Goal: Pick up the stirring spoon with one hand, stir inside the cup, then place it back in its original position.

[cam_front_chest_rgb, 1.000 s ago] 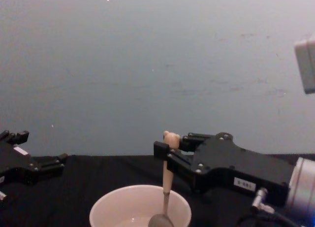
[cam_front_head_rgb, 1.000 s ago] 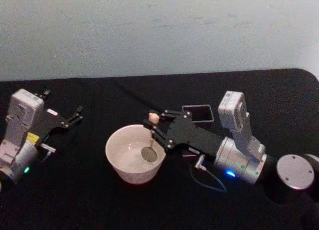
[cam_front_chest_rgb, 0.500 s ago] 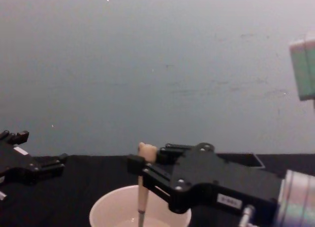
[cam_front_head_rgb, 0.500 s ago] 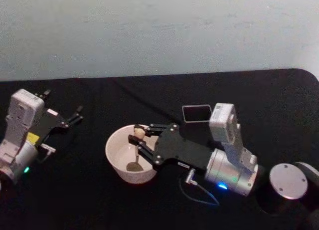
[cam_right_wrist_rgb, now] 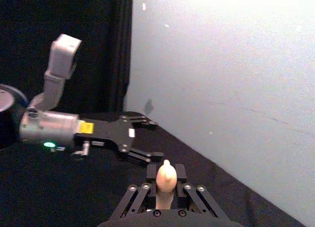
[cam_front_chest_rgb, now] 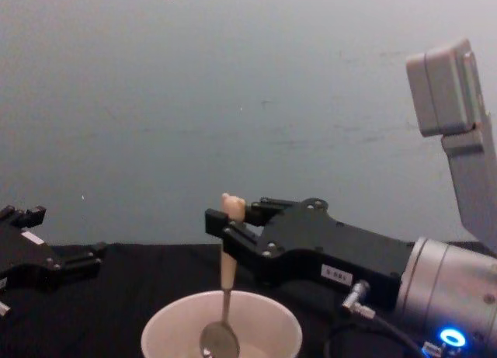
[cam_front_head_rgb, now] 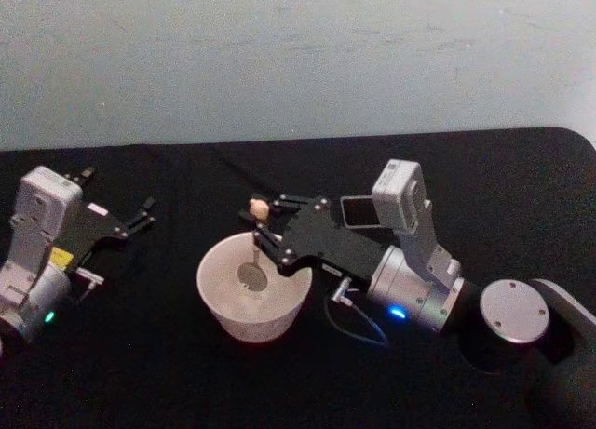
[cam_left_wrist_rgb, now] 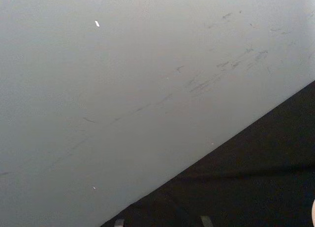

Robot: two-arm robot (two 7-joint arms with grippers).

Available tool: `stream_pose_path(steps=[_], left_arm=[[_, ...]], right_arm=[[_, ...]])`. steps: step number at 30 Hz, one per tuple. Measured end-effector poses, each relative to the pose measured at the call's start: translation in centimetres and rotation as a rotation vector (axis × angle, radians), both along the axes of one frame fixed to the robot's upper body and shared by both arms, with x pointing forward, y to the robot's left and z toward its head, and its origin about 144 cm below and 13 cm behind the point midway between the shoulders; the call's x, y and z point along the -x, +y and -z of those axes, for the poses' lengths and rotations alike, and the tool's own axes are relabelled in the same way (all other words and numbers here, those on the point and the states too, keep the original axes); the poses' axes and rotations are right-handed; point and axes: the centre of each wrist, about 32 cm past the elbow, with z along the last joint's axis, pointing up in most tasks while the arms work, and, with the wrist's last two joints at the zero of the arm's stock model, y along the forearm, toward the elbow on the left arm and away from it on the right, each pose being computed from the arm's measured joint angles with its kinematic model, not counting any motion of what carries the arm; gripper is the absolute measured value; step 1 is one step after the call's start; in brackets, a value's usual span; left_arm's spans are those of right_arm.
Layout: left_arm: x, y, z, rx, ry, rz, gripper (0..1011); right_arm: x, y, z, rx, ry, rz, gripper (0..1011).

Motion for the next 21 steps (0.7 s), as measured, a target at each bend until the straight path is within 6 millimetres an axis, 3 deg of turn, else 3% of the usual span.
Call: stream_pose_path(steps=[21], left_arm=[[0.0,0.0,0.0,0.0,0.0,0.0,1001]], right_arm=[[-0.3,-1.2,0.0,0.008,-0.002,0.04,214]])
